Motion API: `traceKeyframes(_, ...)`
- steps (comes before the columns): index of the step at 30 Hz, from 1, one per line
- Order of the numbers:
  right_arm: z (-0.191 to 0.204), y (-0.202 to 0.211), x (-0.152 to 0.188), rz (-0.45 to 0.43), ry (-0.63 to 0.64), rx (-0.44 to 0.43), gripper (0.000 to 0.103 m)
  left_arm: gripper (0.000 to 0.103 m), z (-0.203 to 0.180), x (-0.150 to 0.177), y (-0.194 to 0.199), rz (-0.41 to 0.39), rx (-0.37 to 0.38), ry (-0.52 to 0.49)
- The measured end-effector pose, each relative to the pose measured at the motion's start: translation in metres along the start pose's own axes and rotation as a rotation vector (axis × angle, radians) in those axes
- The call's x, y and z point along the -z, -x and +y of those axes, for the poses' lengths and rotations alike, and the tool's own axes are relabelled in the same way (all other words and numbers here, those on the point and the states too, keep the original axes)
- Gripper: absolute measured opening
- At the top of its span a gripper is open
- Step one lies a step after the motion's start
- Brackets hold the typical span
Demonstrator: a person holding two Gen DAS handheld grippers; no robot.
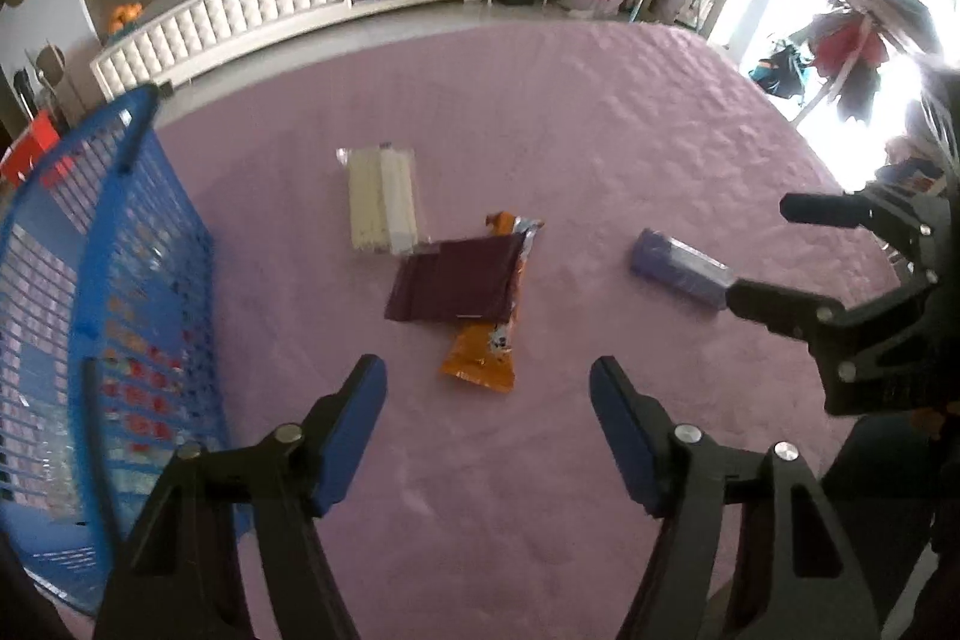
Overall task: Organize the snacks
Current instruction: 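Withdraw both open grippers toward the white bar and purple pack, then grasp the orange snack bag with the left gripper while the right grasps the Doublemint gum box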
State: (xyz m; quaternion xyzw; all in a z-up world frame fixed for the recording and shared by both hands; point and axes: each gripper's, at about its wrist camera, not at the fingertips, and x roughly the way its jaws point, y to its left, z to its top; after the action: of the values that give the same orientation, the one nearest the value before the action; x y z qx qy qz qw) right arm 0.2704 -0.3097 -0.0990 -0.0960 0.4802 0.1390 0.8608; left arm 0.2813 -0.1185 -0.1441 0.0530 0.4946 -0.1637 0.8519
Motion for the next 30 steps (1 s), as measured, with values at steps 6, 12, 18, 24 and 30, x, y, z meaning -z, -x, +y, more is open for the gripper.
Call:
traceKeyframes(6, -0.005, -0.030, 0.010, 0.017, 0.015, -0.042, 0.090, 0.048, 0.003, 0.000, -0.037, 0.051, -0.015, -0.017)
traceKeyframes(12, -0.019, -0.049, 0.015, 0.013, -0.030, -0.063, 0.082, 0.046, 0.002, -0.006, -0.067, 0.093, 0.020, -0.027)
traceKeyframes(18, -0.036, -0.067, 0.020, 0.071, -0.075, -0.064, 0.072, 0.030, -0.002, -0.014, -0.083, 0.093, 0.010, -0.045)
traceKeyframes(24, -0.037, -0.065, 0.023, 0.060, -0.052, -0.046, 0.058, 0.019, -0.006, -0.014, -0.081, 0.096, 0.011, -0.071)
traceKeyframes(30, -0.016, -0.064, 0.023, 0.036, 0.042, 0.004, 0.039, 0.015, -0.018, -0.001, -0.072, 0.093, 0.070, -0.074)
